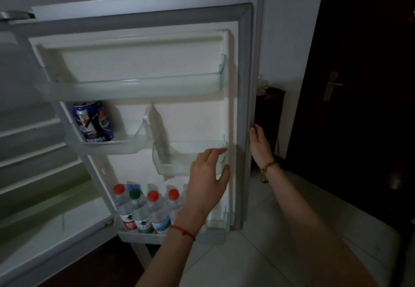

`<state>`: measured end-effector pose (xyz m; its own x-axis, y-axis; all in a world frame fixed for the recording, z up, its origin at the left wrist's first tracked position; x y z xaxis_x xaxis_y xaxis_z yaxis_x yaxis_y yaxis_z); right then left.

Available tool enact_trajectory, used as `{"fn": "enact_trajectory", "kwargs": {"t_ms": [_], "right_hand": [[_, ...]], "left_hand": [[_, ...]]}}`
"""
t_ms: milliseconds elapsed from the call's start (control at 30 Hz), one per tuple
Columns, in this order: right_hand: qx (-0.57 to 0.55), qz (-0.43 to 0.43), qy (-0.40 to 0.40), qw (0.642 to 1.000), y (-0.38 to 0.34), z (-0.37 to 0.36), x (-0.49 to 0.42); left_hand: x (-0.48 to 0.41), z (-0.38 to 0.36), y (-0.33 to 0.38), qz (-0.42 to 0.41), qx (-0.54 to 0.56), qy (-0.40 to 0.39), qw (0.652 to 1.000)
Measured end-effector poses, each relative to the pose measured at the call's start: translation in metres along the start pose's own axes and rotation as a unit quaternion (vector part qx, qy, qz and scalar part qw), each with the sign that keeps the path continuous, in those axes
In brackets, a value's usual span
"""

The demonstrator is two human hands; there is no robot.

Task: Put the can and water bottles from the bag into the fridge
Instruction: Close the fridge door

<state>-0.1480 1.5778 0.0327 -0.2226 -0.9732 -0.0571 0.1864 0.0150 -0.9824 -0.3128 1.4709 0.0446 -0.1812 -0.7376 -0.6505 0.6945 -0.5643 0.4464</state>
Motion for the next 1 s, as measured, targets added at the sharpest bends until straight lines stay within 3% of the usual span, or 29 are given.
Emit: {"fn": "enact_trajectory", "kwargs": {"t_ms": [300, 667, 1000], "right_hand": [[0.000, 0.041, 0.008, 0.999, 0.003, 0.010, 0.035], [0.016, 0.164, 0.095, 0.982, 0.005, 0.022, 0.119], [0.012, 0.240, 0.099, 0.966, 0.011, 0.007, 0.210]], "left_hand": [[0.016, 0.002, 0.030, -0.019, 0.029, 0.072, 0.997], [0.055, 0.028, 0.073, -0.057, 0.034, 0.131, 0.989], [0.118, 0.077, 0.089, -0.047, 0.003, 0.195, 0.980]]}}
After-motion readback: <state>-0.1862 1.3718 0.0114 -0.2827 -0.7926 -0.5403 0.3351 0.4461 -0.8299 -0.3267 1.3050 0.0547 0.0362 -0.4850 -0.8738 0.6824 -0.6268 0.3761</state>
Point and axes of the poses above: each hand's wrist, its own x-axis away from the middle knuckle, its own z-axis out of the back of the hand, y = z × x, the point moved 6 cm from there along -x, towards the middle knuckle, and after that the axes turned 7 degrees about -z, right-handed, at the moved point
